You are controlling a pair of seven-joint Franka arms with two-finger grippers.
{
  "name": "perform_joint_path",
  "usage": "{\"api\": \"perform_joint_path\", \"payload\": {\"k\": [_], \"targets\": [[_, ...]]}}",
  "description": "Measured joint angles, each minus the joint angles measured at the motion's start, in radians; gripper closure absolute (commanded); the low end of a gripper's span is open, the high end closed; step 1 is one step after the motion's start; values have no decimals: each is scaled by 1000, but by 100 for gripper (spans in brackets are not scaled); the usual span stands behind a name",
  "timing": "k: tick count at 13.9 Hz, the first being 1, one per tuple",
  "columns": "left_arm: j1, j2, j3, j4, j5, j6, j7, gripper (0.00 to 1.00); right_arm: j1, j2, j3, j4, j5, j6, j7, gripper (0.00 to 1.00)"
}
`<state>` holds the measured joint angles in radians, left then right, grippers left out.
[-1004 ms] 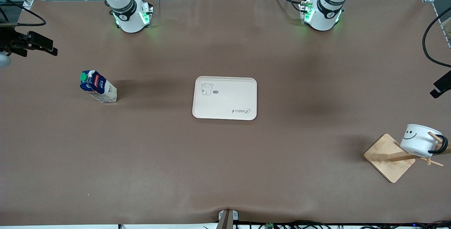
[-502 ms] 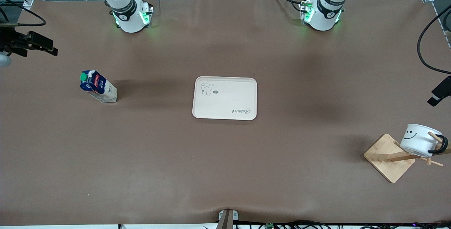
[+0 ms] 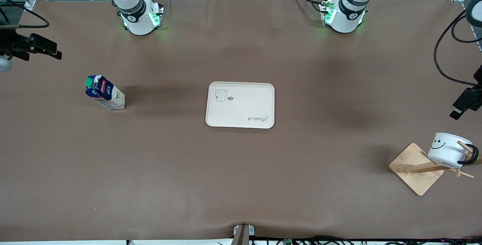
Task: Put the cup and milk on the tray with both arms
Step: 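Lower the left gripper onto the white mug rim and close it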
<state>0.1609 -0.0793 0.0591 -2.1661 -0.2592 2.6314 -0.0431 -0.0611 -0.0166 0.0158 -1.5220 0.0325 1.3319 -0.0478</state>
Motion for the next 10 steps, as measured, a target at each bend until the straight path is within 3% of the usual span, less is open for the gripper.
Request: {"api": "perform_joint_path", "payload": {"k": [3, 10], "targets": [[-16, 45, -13, -36, -2, 114, 0, 0, 0, 0, 0, 0, 0, 0, 0, 0], [-18, 89, -14, -34, -3, 161, 0, 0, 0, 0, 0, -1, 0, -1, 0, 0]]}}
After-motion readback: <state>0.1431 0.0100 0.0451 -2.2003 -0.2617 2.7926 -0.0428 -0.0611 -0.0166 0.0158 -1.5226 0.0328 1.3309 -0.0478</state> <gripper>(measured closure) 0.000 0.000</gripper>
